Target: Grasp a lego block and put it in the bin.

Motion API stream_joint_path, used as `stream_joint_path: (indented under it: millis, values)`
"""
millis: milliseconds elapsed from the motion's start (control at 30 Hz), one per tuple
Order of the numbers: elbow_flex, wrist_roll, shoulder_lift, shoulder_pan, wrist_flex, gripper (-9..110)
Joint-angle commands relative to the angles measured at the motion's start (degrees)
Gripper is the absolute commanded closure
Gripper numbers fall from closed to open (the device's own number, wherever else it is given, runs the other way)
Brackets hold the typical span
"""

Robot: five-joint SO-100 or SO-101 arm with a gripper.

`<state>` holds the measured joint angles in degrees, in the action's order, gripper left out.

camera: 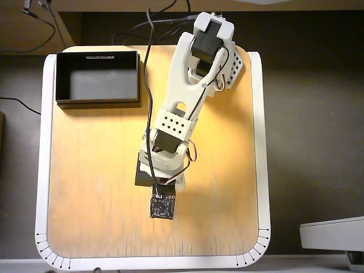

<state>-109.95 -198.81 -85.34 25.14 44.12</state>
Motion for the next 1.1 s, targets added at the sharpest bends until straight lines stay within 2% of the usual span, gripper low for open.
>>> stream_joint_path:
  millis: [0,1067]
  values:
    - [7.91,0.62,-0.35,-1.14,-1.41,77]
    - [7.91,1.49,3.87,-0.09,-5.98,80]
